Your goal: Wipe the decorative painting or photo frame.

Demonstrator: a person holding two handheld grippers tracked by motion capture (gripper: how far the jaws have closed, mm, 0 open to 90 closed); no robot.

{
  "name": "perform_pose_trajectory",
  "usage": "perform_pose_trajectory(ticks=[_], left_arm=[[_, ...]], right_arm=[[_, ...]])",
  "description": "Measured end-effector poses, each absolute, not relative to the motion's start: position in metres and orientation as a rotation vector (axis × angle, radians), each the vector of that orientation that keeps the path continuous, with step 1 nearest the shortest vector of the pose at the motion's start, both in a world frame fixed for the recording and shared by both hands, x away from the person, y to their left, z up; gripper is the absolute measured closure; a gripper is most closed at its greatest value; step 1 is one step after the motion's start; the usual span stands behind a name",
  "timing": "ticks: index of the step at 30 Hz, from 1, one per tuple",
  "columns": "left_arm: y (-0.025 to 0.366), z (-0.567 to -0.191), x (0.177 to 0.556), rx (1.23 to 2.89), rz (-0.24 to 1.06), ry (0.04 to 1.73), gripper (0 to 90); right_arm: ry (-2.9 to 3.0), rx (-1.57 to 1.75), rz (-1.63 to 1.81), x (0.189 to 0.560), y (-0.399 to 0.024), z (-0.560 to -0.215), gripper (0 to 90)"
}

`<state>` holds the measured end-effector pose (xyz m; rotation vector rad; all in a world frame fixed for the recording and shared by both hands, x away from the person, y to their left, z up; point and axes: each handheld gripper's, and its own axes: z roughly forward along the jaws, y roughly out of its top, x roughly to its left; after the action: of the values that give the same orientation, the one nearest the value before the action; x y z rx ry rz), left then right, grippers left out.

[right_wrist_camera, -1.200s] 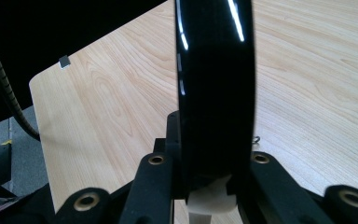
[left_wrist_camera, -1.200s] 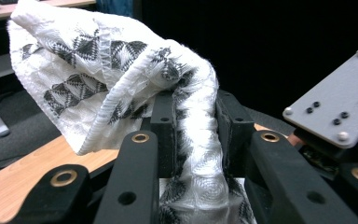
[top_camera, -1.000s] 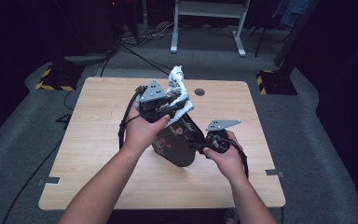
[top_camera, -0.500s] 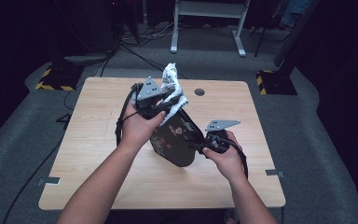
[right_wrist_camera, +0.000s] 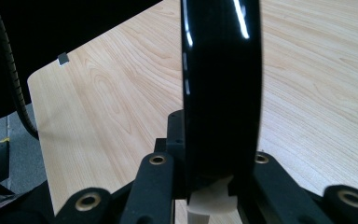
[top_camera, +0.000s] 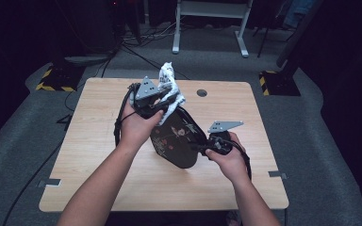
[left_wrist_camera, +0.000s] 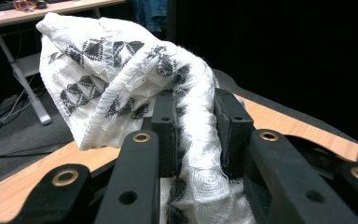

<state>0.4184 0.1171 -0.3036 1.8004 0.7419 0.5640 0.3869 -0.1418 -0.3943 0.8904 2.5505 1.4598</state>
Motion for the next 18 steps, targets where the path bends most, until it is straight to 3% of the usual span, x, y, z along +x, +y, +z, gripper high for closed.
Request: perform_pose_trajectory(ticks=[18], left_arm=[[0.13, -0.316, 0.42, 1.774, 0.567, 0.814, 74.0]], right_arm=[[2.547, 0.888, 1.458, 0.387, -0.142, -0.395, 80.7]])
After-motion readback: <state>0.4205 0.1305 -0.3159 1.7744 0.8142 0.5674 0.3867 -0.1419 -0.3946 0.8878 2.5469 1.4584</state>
